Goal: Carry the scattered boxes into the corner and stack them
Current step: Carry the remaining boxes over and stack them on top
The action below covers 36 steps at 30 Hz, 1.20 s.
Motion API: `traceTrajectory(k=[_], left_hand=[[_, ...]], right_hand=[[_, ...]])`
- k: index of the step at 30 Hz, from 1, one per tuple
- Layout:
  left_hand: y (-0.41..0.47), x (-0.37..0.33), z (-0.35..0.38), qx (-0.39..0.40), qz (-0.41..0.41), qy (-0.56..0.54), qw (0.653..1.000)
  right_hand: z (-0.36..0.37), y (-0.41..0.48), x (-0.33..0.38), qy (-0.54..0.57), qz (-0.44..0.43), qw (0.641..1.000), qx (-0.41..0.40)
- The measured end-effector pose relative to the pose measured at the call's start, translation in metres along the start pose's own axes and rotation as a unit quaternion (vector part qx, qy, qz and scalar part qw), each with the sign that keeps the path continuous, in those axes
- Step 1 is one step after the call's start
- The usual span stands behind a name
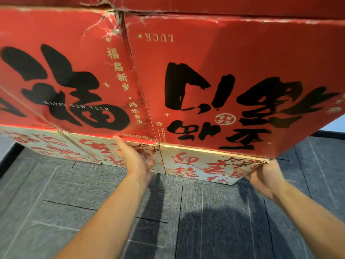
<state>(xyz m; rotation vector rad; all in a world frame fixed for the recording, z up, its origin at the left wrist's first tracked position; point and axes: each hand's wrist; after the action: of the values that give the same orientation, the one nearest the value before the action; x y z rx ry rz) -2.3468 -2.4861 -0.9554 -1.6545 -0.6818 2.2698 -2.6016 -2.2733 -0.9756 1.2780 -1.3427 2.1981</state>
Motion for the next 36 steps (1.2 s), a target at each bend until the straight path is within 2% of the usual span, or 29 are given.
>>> traceTrajectory(k=[17, 24, 26, 29, 32, 34, 36], left_hand=[[0.045, -0.061, -0.045, -0.020, 0.024, 0.030, 0.999], [0.049, -0.061, -0.050, -0.023, 0.024, 0.023, 0.999], [0.038, -0.071, -0.045, -0.056, 0.040, 0.024, 0.997], [0.018, -0.099, -0.036, -0.110, 0.117, 0.012, 0.987], [0.004, -0.136, -0.023, -0.076, 0.158, -0.024, 0.984], [-0.004, -0.158, -0.011, -0.057, 0.141, -0.028, 0.988], [-0.007, -0.169, -0.005, -0.052, 0.111, -0.009, 0.992]], right_hand=[[0.084, -0.010, -0.020, -0.039, 0.016, 0.998, 0.045], [0.084, -0.004, -0.018, -0.035, 0.017, 0.998, 0.042], [0.083, -0.007, -0.008, -0.026, 0.007, 0.999, 0.029], [0.078, -0.018, 0.023, 0.032, -0.010, 0.999, -0.008], [0.077, -0.038, 0.071, 0.069, -0.047, 0.996, -0.009], [0.086, -0.049, 0.098, 0.072, -0.053, 0.996, 0.004], [0.101, -0.060, 0.112, 0.051, -0.015, 0.998, 0.019]])
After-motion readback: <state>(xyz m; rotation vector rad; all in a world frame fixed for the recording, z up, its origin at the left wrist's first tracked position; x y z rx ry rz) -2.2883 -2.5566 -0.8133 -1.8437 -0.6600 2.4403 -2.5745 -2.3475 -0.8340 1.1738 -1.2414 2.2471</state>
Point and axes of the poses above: each hand's wrist, its own y-axis towards the middle knuckle, its own z-axis out of the palm, x = y × z, and after that the axes turned 7 degrees about z, right-handed
